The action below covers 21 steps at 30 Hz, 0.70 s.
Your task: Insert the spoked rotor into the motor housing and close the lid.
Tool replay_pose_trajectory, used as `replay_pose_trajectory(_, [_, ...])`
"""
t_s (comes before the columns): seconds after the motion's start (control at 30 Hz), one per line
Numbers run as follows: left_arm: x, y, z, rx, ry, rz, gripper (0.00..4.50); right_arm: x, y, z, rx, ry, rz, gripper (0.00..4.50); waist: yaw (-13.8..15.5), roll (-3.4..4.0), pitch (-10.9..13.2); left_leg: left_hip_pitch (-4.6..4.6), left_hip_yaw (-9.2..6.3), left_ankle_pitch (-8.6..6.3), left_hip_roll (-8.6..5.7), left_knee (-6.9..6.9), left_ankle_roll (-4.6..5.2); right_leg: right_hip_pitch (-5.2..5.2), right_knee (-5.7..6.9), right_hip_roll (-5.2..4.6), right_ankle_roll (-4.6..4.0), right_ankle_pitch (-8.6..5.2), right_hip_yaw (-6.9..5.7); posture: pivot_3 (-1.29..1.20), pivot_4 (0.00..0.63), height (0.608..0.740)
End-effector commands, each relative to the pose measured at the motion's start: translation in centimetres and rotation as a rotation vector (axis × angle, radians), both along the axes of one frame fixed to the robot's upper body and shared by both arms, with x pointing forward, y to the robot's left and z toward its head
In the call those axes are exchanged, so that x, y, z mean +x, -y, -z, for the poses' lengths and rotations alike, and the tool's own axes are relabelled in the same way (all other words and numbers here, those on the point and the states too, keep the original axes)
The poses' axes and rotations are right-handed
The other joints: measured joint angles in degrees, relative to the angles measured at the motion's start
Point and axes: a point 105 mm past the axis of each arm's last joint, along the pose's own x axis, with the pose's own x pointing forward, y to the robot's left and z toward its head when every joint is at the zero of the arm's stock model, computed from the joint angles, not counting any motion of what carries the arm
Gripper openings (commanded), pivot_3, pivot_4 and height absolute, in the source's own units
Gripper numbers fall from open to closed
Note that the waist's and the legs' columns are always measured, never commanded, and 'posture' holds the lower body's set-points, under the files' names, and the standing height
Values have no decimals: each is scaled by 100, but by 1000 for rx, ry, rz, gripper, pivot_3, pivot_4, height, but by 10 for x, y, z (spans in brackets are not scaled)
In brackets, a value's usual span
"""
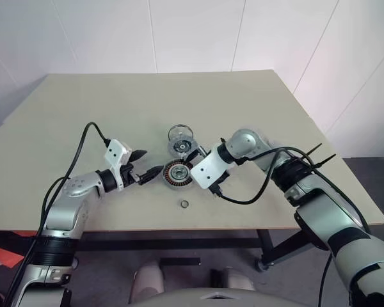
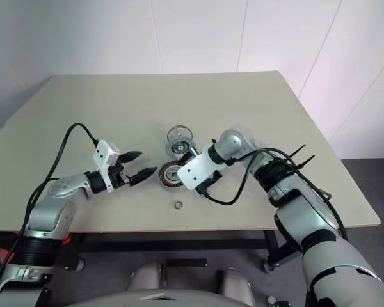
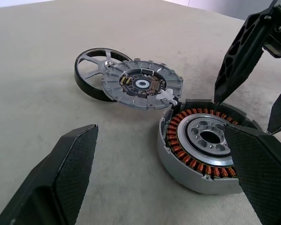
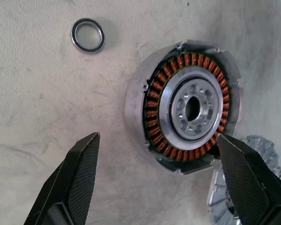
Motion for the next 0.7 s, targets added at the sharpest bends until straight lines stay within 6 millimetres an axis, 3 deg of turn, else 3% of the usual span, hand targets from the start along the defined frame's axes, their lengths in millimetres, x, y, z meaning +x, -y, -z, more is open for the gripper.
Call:
replay_pose_trajectory(0.03, [0,-4,-17,-9,61,-14,4500,5,-12,-11,-38,73,-75,4481,-26,-1,0,0,0,0,0,1,0,0,1,0,0,0,1,0,0,740])
replay_pose_trajectory(0.63, [-12,-16,-9,-19,60,-123,4500,-2,-27,4,-231,117,-291,4481,-129,-6,2,-1,-1,0,3,1,0,-6,6,2,-4,-2,2,0,0,740])
replay_pose_trajectory(0.7, [-14,-17,-8,-21,62,-135,4500,-3,-27,7,-248,109,-299,4106,-128,-7,1,-1,-1,-1,3,0,0,-5,6,2,-4,-2,2,0,0,740])
